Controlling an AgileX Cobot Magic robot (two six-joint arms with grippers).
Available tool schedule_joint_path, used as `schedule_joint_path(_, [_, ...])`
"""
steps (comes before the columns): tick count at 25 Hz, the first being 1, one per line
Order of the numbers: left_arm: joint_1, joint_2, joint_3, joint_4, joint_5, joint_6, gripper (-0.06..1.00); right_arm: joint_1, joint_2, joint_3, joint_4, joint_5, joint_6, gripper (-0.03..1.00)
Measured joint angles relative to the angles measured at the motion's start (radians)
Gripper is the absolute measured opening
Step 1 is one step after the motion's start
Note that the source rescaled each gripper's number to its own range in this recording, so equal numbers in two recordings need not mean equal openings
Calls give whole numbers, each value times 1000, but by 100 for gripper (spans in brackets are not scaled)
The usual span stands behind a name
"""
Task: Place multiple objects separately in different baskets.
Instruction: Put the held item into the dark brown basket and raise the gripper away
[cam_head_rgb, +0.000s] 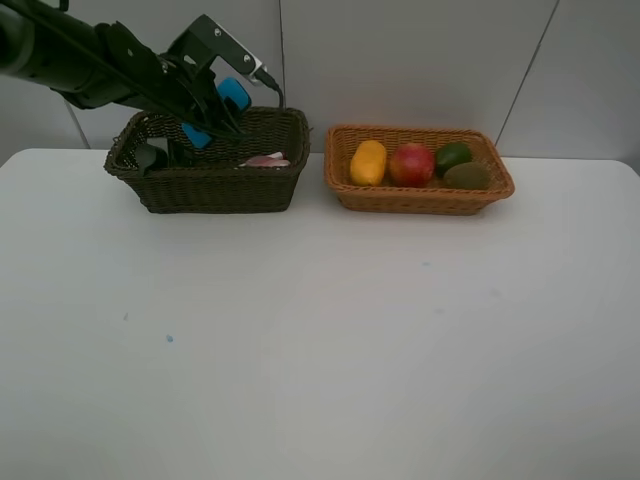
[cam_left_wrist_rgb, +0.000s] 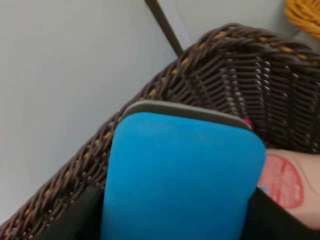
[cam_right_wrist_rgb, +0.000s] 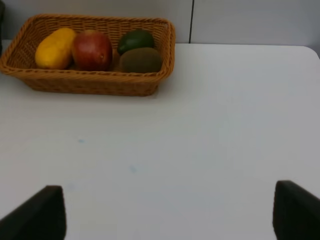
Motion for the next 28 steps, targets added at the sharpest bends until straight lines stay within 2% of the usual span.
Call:
schedule_joint_path(7, [-5,4,0,-3,-64,-21,62,0,0,0,0,0,0,100])
schedule_joint_path(28, [-12,4,0,-3,-48,-73,63,0,0,0,0,0,0,100])
